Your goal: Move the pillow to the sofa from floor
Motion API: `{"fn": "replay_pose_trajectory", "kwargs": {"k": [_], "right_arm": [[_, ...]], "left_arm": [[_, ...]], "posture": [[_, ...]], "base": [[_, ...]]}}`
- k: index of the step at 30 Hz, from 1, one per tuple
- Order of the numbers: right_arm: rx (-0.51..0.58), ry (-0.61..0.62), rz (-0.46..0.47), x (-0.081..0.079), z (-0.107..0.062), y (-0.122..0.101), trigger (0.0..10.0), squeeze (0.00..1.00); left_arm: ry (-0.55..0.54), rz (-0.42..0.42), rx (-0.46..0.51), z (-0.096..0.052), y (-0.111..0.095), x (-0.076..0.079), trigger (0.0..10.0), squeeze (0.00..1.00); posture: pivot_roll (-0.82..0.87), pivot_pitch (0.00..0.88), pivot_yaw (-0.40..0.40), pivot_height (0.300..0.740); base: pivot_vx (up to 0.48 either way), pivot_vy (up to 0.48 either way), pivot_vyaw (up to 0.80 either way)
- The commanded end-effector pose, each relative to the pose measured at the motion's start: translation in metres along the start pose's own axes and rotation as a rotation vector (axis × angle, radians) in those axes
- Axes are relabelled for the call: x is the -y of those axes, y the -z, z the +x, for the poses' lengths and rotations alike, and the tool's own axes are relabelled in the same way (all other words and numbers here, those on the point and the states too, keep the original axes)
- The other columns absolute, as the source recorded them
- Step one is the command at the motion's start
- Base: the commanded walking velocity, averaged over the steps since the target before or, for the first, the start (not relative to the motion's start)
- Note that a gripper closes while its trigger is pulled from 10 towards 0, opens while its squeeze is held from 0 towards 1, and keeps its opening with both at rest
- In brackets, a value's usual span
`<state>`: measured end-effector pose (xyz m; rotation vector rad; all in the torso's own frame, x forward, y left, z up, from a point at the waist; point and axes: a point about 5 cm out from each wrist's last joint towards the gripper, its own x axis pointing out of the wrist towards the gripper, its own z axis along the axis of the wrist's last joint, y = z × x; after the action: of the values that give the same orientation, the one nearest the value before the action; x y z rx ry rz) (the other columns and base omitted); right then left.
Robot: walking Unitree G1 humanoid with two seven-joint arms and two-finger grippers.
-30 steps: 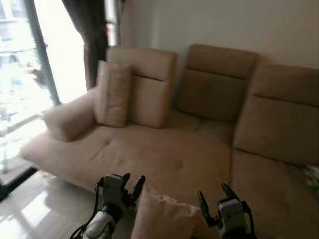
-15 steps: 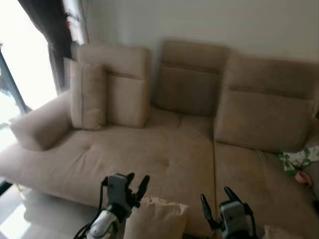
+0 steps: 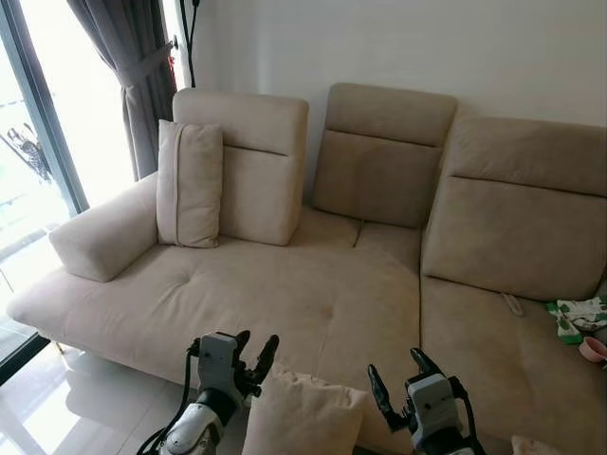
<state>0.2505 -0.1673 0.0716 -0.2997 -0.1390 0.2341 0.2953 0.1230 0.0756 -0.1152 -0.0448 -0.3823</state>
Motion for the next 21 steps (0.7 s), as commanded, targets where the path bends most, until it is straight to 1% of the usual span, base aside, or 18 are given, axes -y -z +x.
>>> {"fn": "replay_pose_trajectory", "kwargs": {"k": [1, 6, 7, 12, 18, 21], "right_arm": [[-0.012, -0.014, 0.017, -0.002, 0.001, 0.002, 10.0, 0.0], [-0.009, -0.046, 0.041, -0.005, 0.002, 0.002, 10.0, 0.0], [-0.001, -0.073, 0.047, -0.007, 0.003, 0.001, 10.0, 0.0], [0.02, -0.133, 0.047, -0.011, 0.005, -0.002, 10.0, 0.0], [0.025, -0.146, 0.028, -0.013, 0.005, -0.003, 10.0, 0.0], [0.024, -0.142, 0.035, -0.014, 0.005, -0.003, 10.0, 0.0]], "left_arm": [[0.002, 0.013, -0.011, -0.001, 0.003, 0.0, 10.0, 0.0], [0.005, 0.041, -0.016, -0.003, 0.004, 0.0, 10.0, 0.0], [-0.004, 0.046, -0.019, -0.004, 0.005, -0.001, 10.0, 0.0], [-0.047, 0.035, -0.017, -0.004, 0.005, -0.006, 10.0, 0.0], [-0.057, 0.035, -0.016, -0.004, 0.005, -0.007, 10.0, 0.0], [-0.057, 0.035, -0.017, -0.004, 0.005, -0.007, 10.0, 0.0]], "posture": [[-0.01, 0.0, 0.002, 0.74], [-0.01, 0.0, 0.003, 0.74], [-0.01, 0.0, 0.004, 0.74], [-0.01, 0.0, 0.003, 0.74], [-0.01, 0.0, 0.003, 0.74], [0.0, 0.0, 0.003, 0.74]], "base": [[0.0, 0.0, 0.0], [0.0, 0.0, 0.0], [0.0, 0.0, 0.0], [0.0, 0.0, 0.0], [0.0, 0.0, 0.0], [0.0, 0.0, 0.8]]}}
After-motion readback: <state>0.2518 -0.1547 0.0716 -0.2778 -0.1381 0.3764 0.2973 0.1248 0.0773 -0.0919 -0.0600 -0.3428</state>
